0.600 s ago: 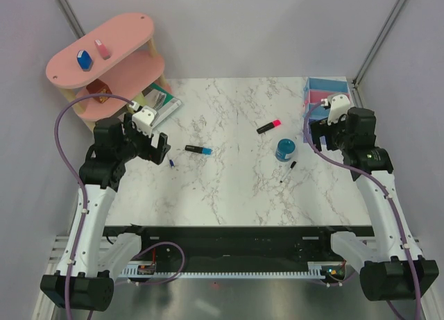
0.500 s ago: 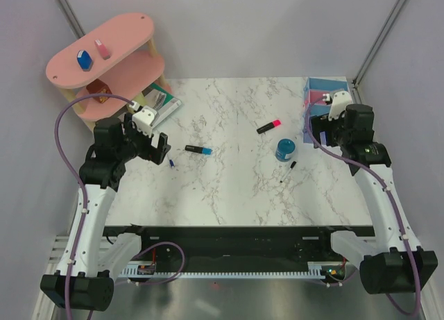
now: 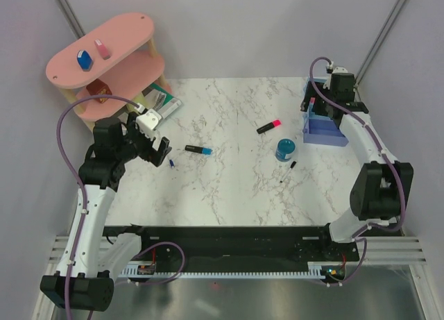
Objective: Sort the stationery into containers
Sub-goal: Move the storage box to the center of the board.
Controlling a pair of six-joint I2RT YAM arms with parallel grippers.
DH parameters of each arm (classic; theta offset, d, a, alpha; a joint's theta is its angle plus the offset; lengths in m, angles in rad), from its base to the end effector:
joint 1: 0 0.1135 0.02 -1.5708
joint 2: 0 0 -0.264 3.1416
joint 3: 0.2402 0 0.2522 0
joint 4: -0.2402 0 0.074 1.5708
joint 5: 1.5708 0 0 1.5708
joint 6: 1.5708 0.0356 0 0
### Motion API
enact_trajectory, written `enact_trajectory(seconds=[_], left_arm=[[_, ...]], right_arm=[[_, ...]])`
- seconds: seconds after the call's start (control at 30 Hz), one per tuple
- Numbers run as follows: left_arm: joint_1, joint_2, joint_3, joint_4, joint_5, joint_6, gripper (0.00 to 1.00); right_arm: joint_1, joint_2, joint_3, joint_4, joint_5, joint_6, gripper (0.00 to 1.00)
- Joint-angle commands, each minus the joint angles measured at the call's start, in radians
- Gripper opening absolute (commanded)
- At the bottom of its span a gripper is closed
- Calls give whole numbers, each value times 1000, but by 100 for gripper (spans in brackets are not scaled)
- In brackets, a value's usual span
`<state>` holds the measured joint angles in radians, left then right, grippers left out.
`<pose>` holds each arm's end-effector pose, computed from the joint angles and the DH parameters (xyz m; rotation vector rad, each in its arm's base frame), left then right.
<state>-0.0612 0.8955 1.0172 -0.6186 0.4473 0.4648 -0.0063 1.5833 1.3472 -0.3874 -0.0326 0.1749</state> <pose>0.1828 -0.0266 0.3583 0.7826 1.8635 -0.2074 0.3645 -0.0011 0.3145 0.1805 2.1895 0.1305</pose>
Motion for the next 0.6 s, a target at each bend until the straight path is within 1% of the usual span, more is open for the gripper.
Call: enact_trajectory(seconds=[0.0,0.07,0.1,0.2,0.33,0.57], left_arm=[[0,-29,23,-10,17,86,99],[0,-32,24,-12,18,92,99],[0,-32,27,-18,19,101,98],[0,-23,44,-26,14,118,98],[0,-4,73,-29,7,126,98],[0,39,104,-33,4,117,98]], right_arm=[[-32,146,90,123,-15,172,91],[-44,203,137,143,-15,189,89],[-50,255,154,150,-15,210,89],[-63,340,223,185,-33,221,88],[-61,409,300,264,-41,209,88],[-63,562,441,294,-56,192,88]])
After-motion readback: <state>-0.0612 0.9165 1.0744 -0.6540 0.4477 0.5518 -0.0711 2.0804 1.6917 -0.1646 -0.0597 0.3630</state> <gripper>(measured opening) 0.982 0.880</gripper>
